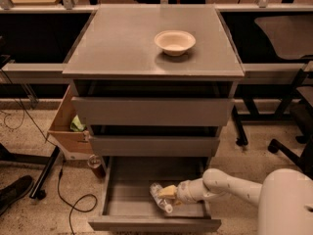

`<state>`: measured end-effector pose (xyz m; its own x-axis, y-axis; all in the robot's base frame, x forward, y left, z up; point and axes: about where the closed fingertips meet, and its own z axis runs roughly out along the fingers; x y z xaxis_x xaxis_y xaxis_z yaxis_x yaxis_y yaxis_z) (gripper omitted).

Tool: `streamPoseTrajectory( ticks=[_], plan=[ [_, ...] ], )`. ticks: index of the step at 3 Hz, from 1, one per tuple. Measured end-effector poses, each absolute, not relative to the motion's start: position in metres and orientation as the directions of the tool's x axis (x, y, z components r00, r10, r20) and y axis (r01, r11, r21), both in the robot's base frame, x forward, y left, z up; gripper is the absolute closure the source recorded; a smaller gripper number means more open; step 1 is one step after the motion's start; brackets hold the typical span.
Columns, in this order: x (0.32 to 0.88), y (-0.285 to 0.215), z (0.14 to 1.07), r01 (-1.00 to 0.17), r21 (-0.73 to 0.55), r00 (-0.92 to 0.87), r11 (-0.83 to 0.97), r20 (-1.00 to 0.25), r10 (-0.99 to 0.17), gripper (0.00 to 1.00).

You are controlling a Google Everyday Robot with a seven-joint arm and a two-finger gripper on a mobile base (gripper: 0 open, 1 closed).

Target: Place blue plastic bottle into bottom drawer

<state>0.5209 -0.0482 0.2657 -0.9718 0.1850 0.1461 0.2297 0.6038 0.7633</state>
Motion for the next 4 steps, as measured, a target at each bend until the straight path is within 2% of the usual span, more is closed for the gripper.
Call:
streamPoseTrajectory(
  ticks=[1, 2, 3, 4],
  plan=[
    [0.53, -0.047, 0.265, 0.234, 0.775, -0.961, 0.587, 0.094, 0.258, 1.0],
    [0.548, -0.025, 0.27, 0.151, 0.801, -0.976, 0.58, 0.029, 0.214, 0.81],
    [0.562, 0.001, 0.277, 0.046, 0.822, -0.994, 0.568, -0.018, 0.106, 0.58],
    [0.569, 0.023, 0.283, -0.033, 0.827, -0.999, 0.561, -0.038, -0.004, 0.28]
  ],
)
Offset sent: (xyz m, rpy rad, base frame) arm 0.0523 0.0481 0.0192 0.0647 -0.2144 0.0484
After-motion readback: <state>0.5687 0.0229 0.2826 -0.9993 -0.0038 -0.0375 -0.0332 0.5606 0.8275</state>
